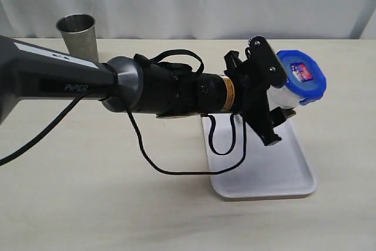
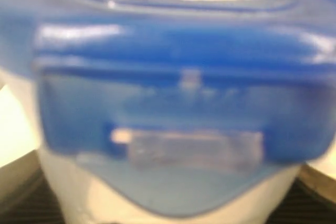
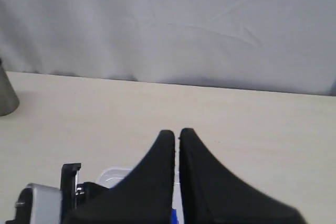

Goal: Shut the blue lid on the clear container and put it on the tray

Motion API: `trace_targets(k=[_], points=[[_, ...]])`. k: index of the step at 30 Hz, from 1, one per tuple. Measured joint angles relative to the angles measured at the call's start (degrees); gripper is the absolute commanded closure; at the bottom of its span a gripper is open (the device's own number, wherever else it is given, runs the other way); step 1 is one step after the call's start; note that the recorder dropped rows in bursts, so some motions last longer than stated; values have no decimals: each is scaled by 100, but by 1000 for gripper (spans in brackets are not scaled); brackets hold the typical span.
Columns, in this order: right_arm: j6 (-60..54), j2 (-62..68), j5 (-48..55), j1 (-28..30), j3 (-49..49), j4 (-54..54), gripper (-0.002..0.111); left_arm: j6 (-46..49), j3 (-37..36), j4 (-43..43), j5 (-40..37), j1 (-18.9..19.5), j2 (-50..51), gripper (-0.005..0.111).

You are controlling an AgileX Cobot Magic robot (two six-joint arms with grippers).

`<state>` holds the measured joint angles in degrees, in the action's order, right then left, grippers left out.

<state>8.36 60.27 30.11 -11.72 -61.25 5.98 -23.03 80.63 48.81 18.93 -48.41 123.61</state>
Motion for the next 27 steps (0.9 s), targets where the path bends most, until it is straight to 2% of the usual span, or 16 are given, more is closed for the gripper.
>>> trace_targets(k=[4, 8, 17, 27], points=[[-242, 76, 22, 245, 0, -390, 104, -552, 0, -3, 1226, 50, 62, 107], [-1088, 342, 150, 271, 0, -1273, 104, -665, 0, -190, 2013, 125, 298, 107], [-2385, 696, 534, 271, 2, -2489, 104, -826, 0, -380, 2289, 563, 834, 107], [-2661, 708, 840, 271, 2, -2738, 104, -875, 11, -119, 2458, 590, 1199, 107]])
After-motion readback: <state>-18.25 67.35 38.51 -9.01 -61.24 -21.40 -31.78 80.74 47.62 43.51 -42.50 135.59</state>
